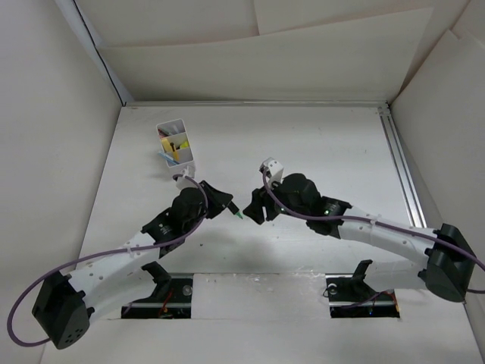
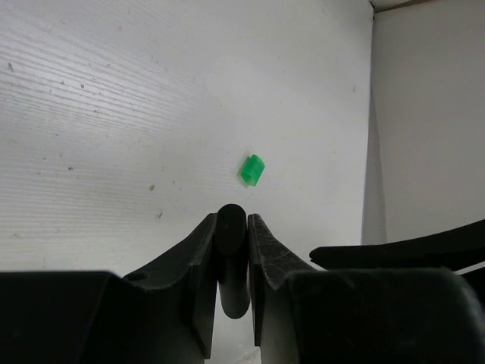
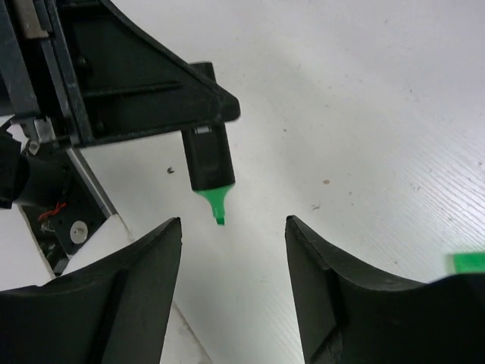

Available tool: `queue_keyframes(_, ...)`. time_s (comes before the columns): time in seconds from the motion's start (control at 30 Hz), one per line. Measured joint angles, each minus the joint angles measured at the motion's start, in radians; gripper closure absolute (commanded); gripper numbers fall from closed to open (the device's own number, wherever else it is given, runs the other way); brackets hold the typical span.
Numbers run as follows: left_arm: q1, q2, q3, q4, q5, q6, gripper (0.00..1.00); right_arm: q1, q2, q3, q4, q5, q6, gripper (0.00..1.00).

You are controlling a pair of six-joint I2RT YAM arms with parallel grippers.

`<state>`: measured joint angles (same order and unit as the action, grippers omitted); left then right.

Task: Sort the stationery into containers
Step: Pick up the pen from the center of the board.

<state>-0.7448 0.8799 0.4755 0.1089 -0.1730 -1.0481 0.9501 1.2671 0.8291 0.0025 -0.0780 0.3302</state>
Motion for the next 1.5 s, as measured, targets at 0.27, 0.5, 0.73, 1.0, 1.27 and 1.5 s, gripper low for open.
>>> queue_keyframes(0.27,0.0,-0.04,-0.025,0.011,-0.016,-0.027,1.0,-0.055,-0.046,-0.068,-0.004,-0.021,0.009,0.31)
queue_keyframes(0.5,0.0,-0.005,-0.077,0.083,0.055,-0.077,1.0,-0.054,-0.044,-0.07,0.01,-0.132,0.014,0.17)
queue_keyframes(0.73,0.0,0.028,-0.088,0.152,0.124,-0.106,1.0,-0.046,0.061,-0.013,0.021,-0.181,0.013,0.18)
queue_keyframes(1.0,0.0,0.034,-0.089,0.173,0.156,-0.113,1.0,-0.019,0.122,0.001,0.021,-0.192,0.013,0.53)
queue_keyframes(1.27,0.001,0.032,-0.089,0.177,0.178,-0.1,0.88,-0.019,0.122,0.01,0.014,-0.184,0.014,0.84)
queue_keyframes(1.5,0.0,0.017,-0.076,0.097,0.248,-0.022,0.76,-0.018,0.122,0.01,-0.016,-0.193,-0.018,0.85)
